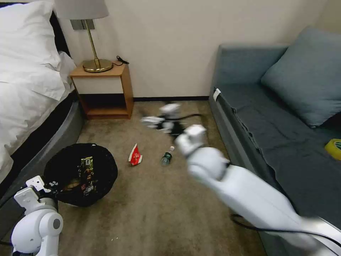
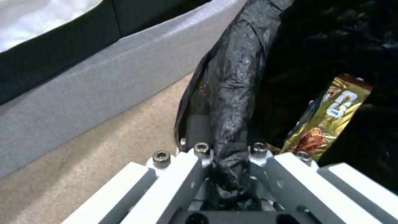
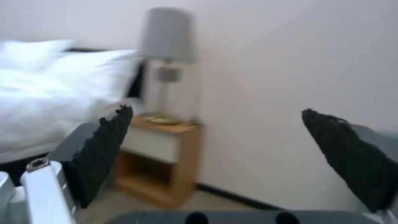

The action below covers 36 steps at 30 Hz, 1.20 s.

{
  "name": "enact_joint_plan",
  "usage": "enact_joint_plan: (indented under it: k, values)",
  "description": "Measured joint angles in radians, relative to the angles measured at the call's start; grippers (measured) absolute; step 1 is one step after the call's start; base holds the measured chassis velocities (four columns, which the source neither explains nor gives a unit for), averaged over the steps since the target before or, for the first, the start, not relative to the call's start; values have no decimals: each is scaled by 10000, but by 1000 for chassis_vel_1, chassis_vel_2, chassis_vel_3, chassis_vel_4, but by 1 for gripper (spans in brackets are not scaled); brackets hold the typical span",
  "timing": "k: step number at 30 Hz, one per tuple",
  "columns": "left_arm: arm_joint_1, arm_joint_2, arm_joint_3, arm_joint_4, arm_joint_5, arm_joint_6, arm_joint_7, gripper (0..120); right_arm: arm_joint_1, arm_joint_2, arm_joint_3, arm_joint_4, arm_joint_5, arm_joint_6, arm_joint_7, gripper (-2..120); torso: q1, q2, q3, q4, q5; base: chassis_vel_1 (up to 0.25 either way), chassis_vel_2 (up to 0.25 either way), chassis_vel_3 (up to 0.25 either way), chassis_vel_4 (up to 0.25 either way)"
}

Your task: Pick up the trash bin, then pick up the garbage on the floor and place it into the trash bin.

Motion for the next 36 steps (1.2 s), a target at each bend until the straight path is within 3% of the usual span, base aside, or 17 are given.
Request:
enact_joint_plan:
  k: [1, 4, 5, 8, 15, 20, 36]
  values:
    - [0, 0, 0, 0, 0, 0, 0, 2, 0, 0, 0, 0, 0, 0, 0, 100, 0, 0, 0, 0, 0, 0, 0, 0, 0]
    - [-1, 17, -82, 0, -1, -35, 48, 2, -2096, 106, 1696, 1400, -803, -450, 562, 100, 0, 0, 0, 0, 0, 0, 0, 0, 0]
    - [-1, 17, -82, 0, -1, -35, 48, 2, -2096, 106, 1696, 1400, -803, -450, 562, 100, 0, 0, 0, 0, 0, 0, 0, 0, 0]
    - [0, 47, -98, -9, 0, -47, 70, 2, -3792, 589, 2643, 2440, -1531, -767, 794, 100, 0, 0, 0, 1, -3, 0, 0, 0, 0]
    - [11, 36, -175, -98, -6, -64, 99, 2, -6116, 1776, 2685, 2997, -3476, -490, 570, 100, -1, 0, 0, 2, -6, 0, 0, 0, 0]
    - [15, -14, -235, -130, -18, -85, 132, 2, -6709, 2263, 2424, 2811, -4072, -117, 397, 100, -1, 0, 0, 3, -6, 0, 0, 0, 0]
    - [29, -79, -373, -257, -80, -94, 142, 2, -6919, 2580, 2045, 2516, -4339, 285, 213, 100, -1, 0, 1, 3, -6, -41, 36, 43, -41]
